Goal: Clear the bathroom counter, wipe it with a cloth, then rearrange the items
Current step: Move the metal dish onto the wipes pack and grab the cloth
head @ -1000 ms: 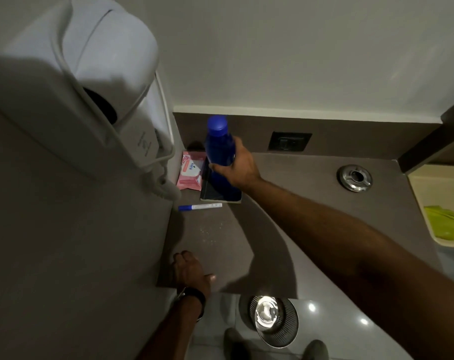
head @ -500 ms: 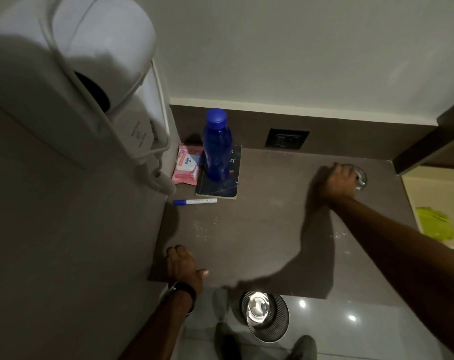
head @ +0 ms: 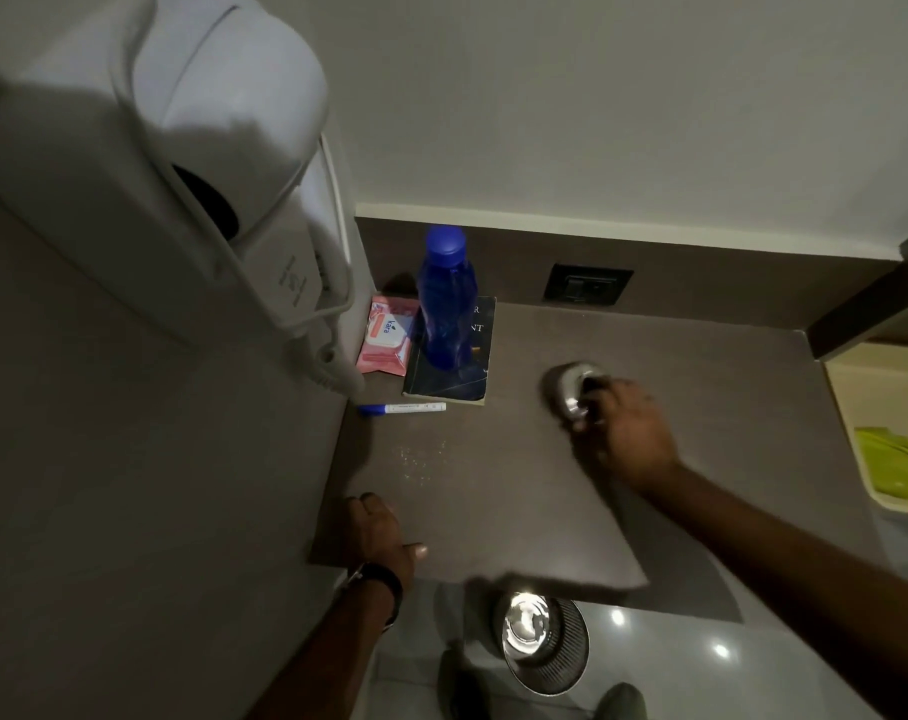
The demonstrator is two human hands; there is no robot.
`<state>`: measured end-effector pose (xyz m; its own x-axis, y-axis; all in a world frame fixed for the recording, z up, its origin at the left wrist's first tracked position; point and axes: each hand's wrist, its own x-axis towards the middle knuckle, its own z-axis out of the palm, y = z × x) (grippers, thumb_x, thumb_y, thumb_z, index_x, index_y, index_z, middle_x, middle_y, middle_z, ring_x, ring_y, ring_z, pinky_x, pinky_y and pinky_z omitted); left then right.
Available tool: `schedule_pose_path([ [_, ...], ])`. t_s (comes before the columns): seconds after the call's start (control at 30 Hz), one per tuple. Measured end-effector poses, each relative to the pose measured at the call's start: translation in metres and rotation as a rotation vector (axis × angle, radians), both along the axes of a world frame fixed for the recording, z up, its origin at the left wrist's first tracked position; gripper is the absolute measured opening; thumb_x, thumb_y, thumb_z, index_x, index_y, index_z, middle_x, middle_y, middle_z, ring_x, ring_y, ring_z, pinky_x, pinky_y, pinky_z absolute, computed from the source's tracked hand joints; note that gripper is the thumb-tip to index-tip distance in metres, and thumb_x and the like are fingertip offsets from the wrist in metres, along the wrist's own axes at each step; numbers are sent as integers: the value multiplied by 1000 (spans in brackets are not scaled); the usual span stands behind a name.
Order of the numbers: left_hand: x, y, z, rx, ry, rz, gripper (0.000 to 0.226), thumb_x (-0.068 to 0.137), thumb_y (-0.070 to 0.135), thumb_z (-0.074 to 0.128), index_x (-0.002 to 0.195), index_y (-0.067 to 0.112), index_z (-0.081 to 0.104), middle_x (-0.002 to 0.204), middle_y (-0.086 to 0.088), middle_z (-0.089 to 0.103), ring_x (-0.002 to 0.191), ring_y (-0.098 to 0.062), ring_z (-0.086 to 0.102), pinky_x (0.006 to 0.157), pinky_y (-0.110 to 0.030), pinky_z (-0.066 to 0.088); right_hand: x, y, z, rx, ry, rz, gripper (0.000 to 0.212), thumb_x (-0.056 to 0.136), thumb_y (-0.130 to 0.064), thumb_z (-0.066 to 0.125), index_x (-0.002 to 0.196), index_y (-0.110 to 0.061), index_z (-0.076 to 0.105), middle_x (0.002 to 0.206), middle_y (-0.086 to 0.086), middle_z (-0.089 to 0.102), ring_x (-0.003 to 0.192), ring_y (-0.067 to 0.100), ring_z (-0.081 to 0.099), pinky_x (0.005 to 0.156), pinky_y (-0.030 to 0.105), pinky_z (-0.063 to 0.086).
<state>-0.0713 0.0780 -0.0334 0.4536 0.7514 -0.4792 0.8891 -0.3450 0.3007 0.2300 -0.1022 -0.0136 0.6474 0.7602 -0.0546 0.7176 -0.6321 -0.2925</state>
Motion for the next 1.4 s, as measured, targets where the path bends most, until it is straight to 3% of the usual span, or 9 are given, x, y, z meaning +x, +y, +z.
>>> schedule_pose_path([
  [0.1, -1, 0, 1, 30, 52, 5, 82, 68, 45, 83, 129, 7, 44, 132, -12, 44, 121, -25, 50, 108, -35, 40, -72, 37, 1, 171, 11, 313, 39, 93, -41, 70, 121, -13, 72, 132, 12, 68, 114, 33, 63, 96, 43, 51],
  [0.17, -1, 0, 0, 64, 71, -22, 81, 69, 49, 81, 129, 8, 44, 132, -11, 44, 122, -24, 49, 108, -34, 39, -106, 74, 2, 184, 50, 371, 43, 99, -48, 63, 128, -17, 68, 133, 7, 67, 114, 26, 60, 98, 40, 49],
  [0.5, 1, 4, -6, 81, 140, -21, 85, 67, 52, 81, 130, 12, 41, 132, -9, 43, 123, -23, 47, 108, -36, 41, -131, 254, 9, 35, 68, 206, 66, 91, -18, 81, 149, -14, 49, 150, 10, 54, 129, 28, 62, 103, 45, 59],
  [0.67, 1, 6, -11, 33, 115, 18, 81, 64, 41, 87, 126, 14, 44, 130, -8, 43, 120, -25, 47, 103, -37, 45, -112, 283, -6, -76, -36, 249, 58, 98, -15, 71, 149, -9, 44, 144, 14, 58, 120, 29, 67, 95, 43, 61],
  [0.8, 0, 7, -11, 17, 100, 15, 80, 61, 42, 88, 122, 14, 45, 127, -8, 43, 117, -25, 49, 103, -38, 45, -103, 280, -10, -28, -56, 233, 63, 102, -9, 63, 158, -8, 34, 155, 16, 47, 125, 30, 65, 97, 43, 61],
  [0.93, 0, 6, -6, 14, 65, 8, 78, 61, 41, 87, 120, 13, 45, 125, -9, 43, 114, -24, 51, 103, -38, 45, -122, 232, -6, 152, 16, 202, 84, 90, -14, 78, 159, -19, 31, 155, 8, 48, 121, 25, 65, 97, 42, 60],
  [1.13, 2, 3, -7, -55, 24, -42, 82, 75, 30, 82, 137, -2, 38, 143, -22, 38, 132, -34, 43, 111, -40, 37, -124, 50, -20, 227, -39, 255, 72, 84, -35, 79, 148, -23, 48, 140, 3, 65, 119, 20, 63, 100, 34, 54],
  [1.27, 3, 2, -9, -24, 133, -18, 81, 80, 46, 74, 143, 10, 38, 148, -11, 42, 139, -29, 38, 116, -40, 32, -59, -76, -26, 222, -173, 38, 51, 84, -28, 67, 133, -14, 61, 127, 11, 69, 109, 32, 65, 96, 38, 42],
  [1.4, 3, -2, -8, 13, 122, -115, 91, 67, 54, 76, 138, 4, 49, 146, -23, 43, 137, -39, 38, 116, -42, 29, 40, -172, -9, 125, -296, -305, 37, 88, -21, 63, 123, -11, 68, 123, 17, 65, 109, 41, 61, 95, 48, 46],
])
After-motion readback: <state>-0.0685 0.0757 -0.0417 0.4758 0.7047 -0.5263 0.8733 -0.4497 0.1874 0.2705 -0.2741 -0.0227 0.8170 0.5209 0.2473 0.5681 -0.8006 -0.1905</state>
